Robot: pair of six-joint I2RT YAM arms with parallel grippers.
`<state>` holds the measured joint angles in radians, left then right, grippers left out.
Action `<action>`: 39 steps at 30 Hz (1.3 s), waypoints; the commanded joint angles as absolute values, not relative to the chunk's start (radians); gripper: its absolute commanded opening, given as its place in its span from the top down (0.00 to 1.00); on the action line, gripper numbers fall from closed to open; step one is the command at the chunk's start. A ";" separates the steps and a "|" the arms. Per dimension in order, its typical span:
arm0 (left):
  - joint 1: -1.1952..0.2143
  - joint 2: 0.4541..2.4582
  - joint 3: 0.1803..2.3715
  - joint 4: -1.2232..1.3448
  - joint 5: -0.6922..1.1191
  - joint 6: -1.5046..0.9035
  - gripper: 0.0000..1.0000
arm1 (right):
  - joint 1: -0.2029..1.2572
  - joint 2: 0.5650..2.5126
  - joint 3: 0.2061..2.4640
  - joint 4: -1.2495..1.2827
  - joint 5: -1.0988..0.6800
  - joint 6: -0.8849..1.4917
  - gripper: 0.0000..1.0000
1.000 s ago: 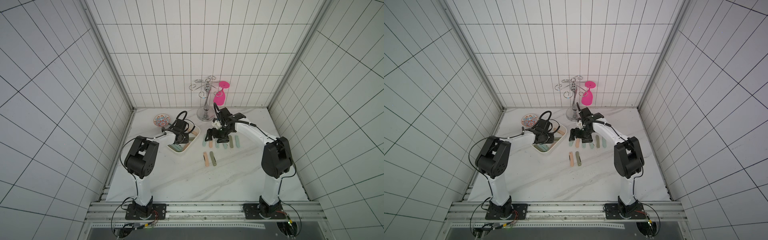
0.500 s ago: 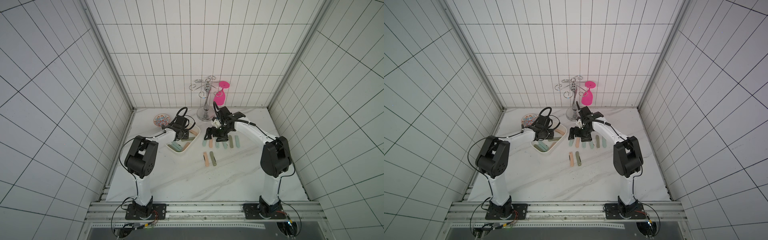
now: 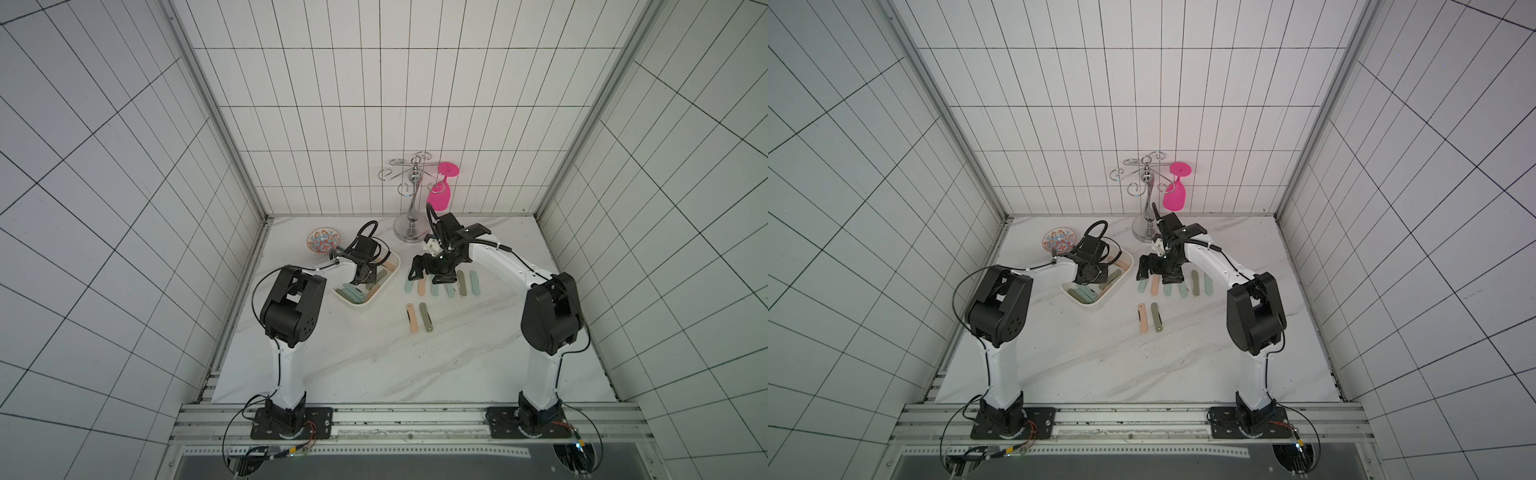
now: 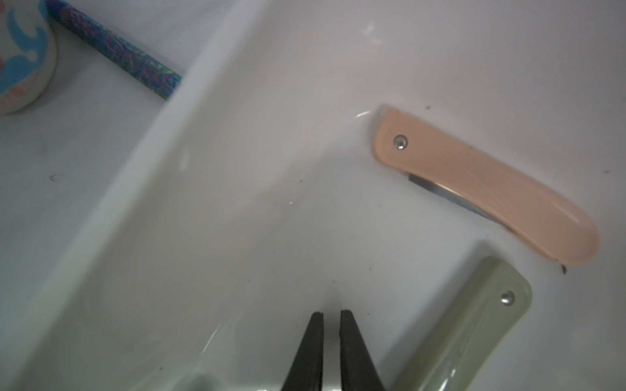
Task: Take the fruit knife out of the storage box
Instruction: Pick up the fruit knife from the storage box.
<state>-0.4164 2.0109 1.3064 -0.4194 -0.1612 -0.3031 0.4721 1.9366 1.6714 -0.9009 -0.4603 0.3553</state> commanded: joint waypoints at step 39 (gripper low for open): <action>-0.446 2.014 1.340 -0.515 -0.012 -0.220 0.52 | 0.502 1.958 1.699 -0.932 -0.479 0.342 0.06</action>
